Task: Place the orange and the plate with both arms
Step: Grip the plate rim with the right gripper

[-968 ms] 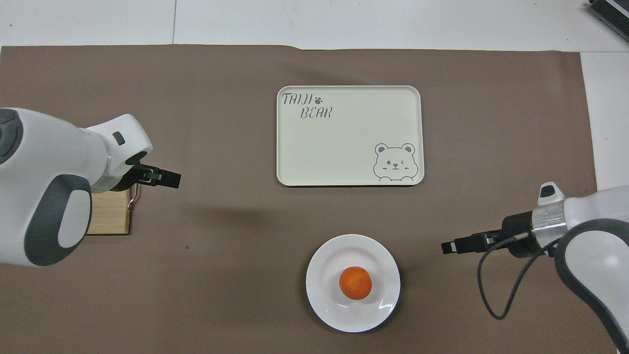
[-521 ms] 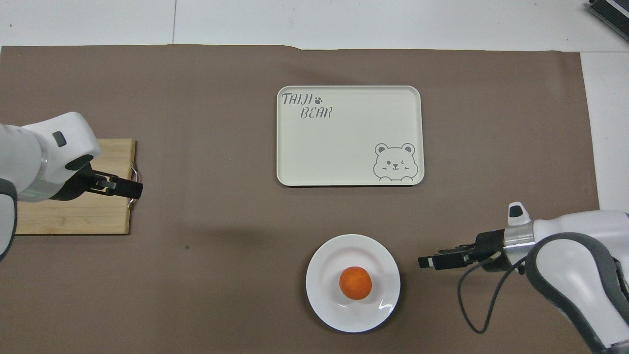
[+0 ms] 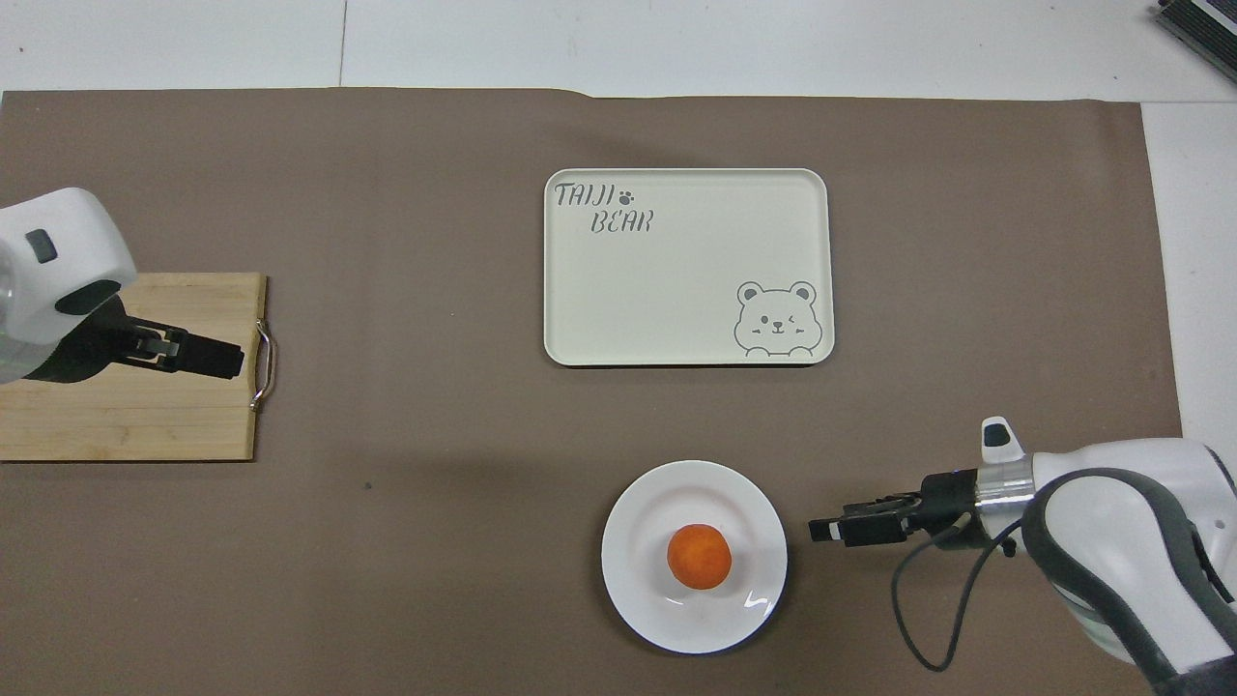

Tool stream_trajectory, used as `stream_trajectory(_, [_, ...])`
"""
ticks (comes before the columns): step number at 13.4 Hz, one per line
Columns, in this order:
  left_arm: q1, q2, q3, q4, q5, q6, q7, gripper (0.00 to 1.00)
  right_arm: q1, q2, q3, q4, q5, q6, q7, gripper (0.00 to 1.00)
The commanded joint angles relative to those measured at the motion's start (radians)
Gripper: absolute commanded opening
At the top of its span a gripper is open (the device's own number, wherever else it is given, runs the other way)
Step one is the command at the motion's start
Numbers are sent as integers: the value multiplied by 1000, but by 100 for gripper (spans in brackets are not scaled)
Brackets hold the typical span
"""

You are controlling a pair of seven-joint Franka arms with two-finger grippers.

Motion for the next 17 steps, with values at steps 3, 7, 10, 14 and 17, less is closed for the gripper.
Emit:
stream_trajectory(3, [13, 91, 5, 107, 18, -44, 18, 100, 7, 34, 3, -46, 83, 38, -83, 100])
stream_trajectory(7, [8, 178, 3, 174, 10, -22, 19, 100, 32, 37, 3, -71, 112, 44, -93, 100])
stream_trajectory(10, [11, 71, 5, -7, 9, 63, 15, 100, 69, 34, 3, -89, 161, 69, -93, 100])
stream_trajectory(14, [10, 46, 5, -42, 10, 78, 14, 100, 142, 34, 3, -106, 236, 122, -94, 100])
stream_trajectory(17, [2, 40, 3, -51, 10, 70, 11, 100, 173, 30, 3, -123, 266, 146, -106, 100])
